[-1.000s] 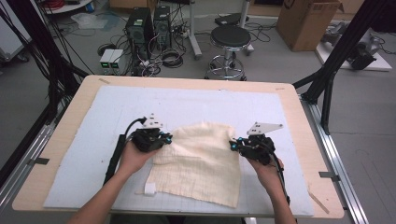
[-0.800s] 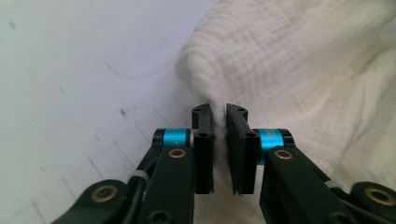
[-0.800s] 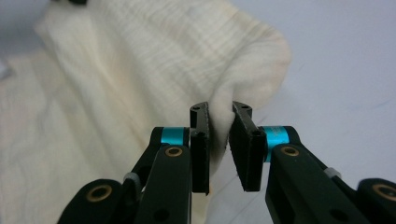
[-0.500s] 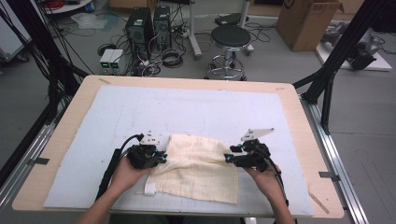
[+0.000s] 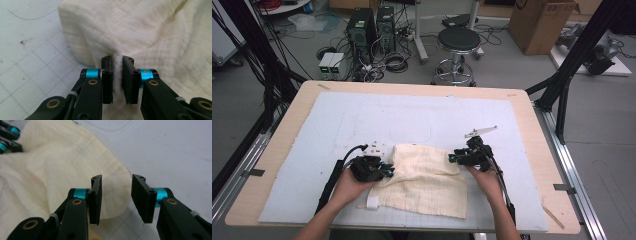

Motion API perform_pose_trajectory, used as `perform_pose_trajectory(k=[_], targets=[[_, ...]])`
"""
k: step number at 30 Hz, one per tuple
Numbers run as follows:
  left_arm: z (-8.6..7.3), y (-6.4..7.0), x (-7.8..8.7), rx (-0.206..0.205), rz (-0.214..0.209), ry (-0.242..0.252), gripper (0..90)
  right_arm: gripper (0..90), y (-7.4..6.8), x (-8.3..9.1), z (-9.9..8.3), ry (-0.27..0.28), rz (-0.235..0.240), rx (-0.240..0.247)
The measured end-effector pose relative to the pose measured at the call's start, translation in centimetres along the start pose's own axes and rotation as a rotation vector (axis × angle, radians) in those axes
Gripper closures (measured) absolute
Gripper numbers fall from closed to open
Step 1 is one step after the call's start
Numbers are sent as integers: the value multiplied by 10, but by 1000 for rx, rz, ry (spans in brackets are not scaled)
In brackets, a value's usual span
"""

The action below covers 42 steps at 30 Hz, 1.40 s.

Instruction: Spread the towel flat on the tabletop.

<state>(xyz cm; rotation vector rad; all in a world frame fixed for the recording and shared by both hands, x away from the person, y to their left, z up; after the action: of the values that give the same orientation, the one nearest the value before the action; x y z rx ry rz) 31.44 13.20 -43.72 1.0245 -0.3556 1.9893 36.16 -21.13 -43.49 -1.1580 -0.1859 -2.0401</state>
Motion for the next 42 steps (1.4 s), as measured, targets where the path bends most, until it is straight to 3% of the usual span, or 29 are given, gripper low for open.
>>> perform_pose_trajectory(k=[3,7,9,13,16,20,25,29,33,42], targets=[[1,2,-3,4,-39,14,789,661,-4,-6,-1,-51,-25,23],[6,7,-9,-11,-56,15,782,831,-6,-5,-3,-74,-87,82],[9,9,-11,-11,-61,19,773,846,-6,-3,-3,-84,-114,95],[13,11,-16,-8,-69,27,737,850,2,15,-6,-7,-201,68],[14,10,-15,-11,-79,30,697,849,7,24,-9,34,-208,40],[16,2,-4,9,-81,66,642,846,9,13,-12,-12,-202,53],[17,-14,12,58,-57,125,631,846,10,11,-12,-17,-203,55],[22,-27,16,87,4,134,643,845,13,13,-13,-12,-200,42],[20,-35,4,134,65,114,679,844,14,15,-14,2,-196,45],[23,-33,-27,204,41,81,688,841,13,12,-14,-2,-192,46]])
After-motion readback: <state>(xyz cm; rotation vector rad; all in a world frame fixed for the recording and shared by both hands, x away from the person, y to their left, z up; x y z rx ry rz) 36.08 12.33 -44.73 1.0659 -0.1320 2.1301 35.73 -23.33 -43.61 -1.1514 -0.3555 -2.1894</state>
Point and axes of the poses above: each handheld gripper's, and its own axes: x roughly backward along the jaws, z roughly out of its top, y roughly to its right, the point moved 1 cm from there along -x, roughly forward along the jaws, and after that the axes turned 7 degrees about -y, right-handed, at the moved point
